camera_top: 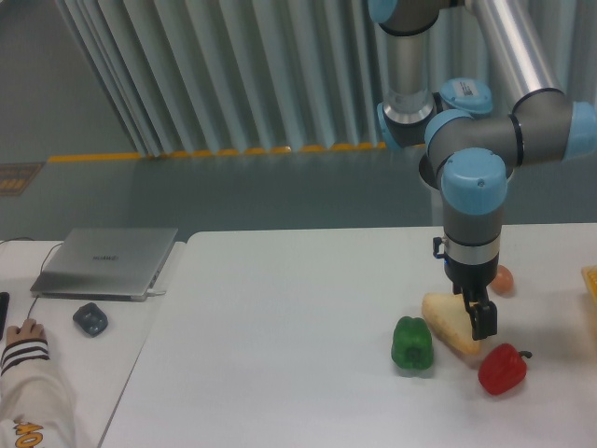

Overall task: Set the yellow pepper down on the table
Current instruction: 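Lift the gripper up from beside the bread slice and move away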

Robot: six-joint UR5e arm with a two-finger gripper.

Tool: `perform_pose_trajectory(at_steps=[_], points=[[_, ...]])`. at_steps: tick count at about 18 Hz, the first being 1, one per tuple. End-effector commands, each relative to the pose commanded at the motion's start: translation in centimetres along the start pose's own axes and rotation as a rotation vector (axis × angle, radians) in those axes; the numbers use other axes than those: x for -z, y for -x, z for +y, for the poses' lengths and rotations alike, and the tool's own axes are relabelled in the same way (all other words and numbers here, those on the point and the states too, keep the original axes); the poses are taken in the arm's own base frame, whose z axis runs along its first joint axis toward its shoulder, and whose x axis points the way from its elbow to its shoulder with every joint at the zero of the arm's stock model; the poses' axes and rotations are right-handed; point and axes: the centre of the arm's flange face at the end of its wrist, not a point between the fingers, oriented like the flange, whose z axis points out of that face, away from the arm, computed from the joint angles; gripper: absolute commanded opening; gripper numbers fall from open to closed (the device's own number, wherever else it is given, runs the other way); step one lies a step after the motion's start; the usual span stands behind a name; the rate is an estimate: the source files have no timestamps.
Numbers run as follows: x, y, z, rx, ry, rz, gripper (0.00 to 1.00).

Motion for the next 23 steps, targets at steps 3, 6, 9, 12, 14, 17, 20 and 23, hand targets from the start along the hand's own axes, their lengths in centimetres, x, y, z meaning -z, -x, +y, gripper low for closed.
perform_pose_trajectory(at_steps=[3, 6, 9, 12, 14, 17, 20, 23], points=[[0.2, 0.4, 0.0, 0.003, 0.002, -0.009, 1.0], [0.8, 1.5, 1.4, 0.009, 0.016, -0.04, 1.0], [2.0, 3.2, 5.1, 0.056, 0.079, -0.13, 1.0], [2.7, 3.8, 7.4, 0.08, 0.081, -0.142, 1.0], [3.0, 4.2, 8.8, 0.033, 0.087, -0.144, 1.0], [3.7, 5.1, 13.7, -0.075, 0.102, -0.148, 1.0], [4.1, 5.5, 16.2, -0.131, 0.109, -0.156, 1.0], [4.3, 5.8, 18.1, -0.199, 0.104, -0.166, 1.0]])
